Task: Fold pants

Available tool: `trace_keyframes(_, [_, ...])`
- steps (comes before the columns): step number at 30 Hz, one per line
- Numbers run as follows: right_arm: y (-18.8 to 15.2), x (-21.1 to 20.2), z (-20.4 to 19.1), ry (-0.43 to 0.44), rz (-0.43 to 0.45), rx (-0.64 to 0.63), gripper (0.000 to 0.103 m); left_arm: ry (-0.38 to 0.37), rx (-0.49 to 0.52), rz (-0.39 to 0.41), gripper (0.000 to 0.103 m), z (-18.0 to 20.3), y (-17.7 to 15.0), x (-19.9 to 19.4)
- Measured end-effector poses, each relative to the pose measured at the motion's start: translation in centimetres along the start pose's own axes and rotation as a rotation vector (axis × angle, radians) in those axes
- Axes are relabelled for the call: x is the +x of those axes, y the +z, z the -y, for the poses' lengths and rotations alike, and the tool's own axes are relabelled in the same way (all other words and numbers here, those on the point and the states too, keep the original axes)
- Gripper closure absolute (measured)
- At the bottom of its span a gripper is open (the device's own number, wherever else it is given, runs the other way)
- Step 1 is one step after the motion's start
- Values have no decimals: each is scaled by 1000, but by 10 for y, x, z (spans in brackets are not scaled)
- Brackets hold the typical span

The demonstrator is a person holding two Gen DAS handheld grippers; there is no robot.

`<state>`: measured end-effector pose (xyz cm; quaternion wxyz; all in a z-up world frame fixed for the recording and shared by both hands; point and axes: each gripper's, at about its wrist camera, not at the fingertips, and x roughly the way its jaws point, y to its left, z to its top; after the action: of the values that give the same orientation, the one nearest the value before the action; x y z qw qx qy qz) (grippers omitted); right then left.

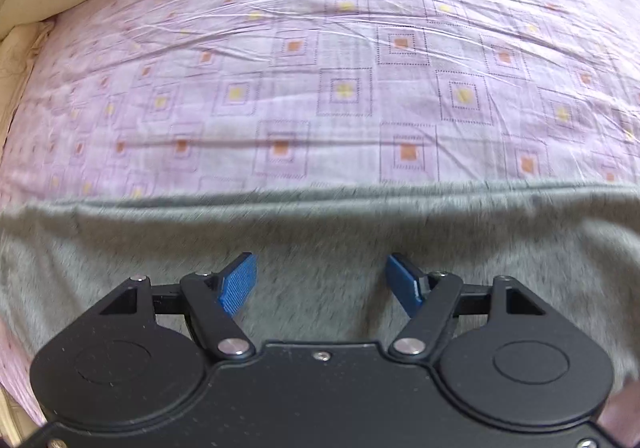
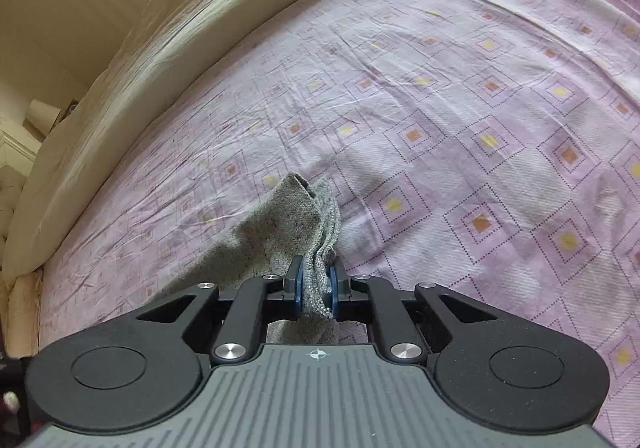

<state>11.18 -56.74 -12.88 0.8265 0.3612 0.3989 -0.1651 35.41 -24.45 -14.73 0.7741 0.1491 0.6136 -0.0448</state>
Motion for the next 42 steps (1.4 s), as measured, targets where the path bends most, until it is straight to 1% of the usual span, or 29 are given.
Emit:
trace_keyframes(1, [0,-2,-2,4,0,-8,91,4,-5,-4,26,3,6,5])
trace_keyframes(3, [1,-5,-7,3,0,-32,91,-1,-29,-4,26,3,16,7])
trace_keyframes(5, [1,-7,-10,6,0,-42,91,-8,-50,-16,27,2,20,5])
trace_keyframes(6, [2,-8,-11,7,1,-41,91,-20,-59,-15,30,2,19,2])
trace_keyframes(7, [2,-8,-11,8,2,-41,91,-30,-65,-12,30,1,15,-2])
trace_keyframes(10, [1,-8,-12,2,3,-37,91,-82,-76,-38,30,1,-11,-12])
trace_keyframes(12, [1,-9,-13,0,4,-36,91,-124,-72,-73,30,2,-38,-14])
trace_keyframes(15, [1,-12,-18,-7,6,-47,91,-164,-60,-129,30,3,-81,-12])
trace_keyframes(16, [1,-14,-20,-10,7,-52,91,-172,-60,-128,30,1,-93,-14])
trace_keyframes(19, [1,-19,-31,-21,18,-78,91,-184,-43,-90,29,-8,-112,-23])
trace_keyframes(22, [0,-25,-49,-41,37,-118,91,-193,-43,-49,30,-29,-113,-32])
trace_keyframes(25, [-5,-36,-83,-45,62,-187,91,-174,-49,9,30,-59,-106,-37])
trace_keyframes(28, [-19,-51,-132,-15,95,-276,91,-172,-60,49,30,-97,-99,-38])
trace_keyframes(30, [-34,-61,-173,18,117,-341,91,-175,-61,57,30,-124,-98,-34])
trace_keyframes(32, [-57,-66,-218,73,124,-399,91,-170,-72,54,30,-152,-98,-29])
trace_keyframes(35, [-100,-58,-276,154,95,-451,90,-146,-98,49,30,-197,-102,-21])
trace_keyframes(37, [-135,-38,-308,201,52,-472,90,-119,-116,41,30,-227,-107,-13])
trace_keyframes(38, [-155,-24,-323,210,22,-486,90,-111,-122,37,30,-239,-108,-10])
trace_keyframes(40, [-196,8,-349,208,-39,-530,90,-94,-132,25,30,-267,-114,-3])
trace_keyframes(42, [-235,39,-369,181,-86,-595,90,-84,-137,17,30,-286,-117,2])
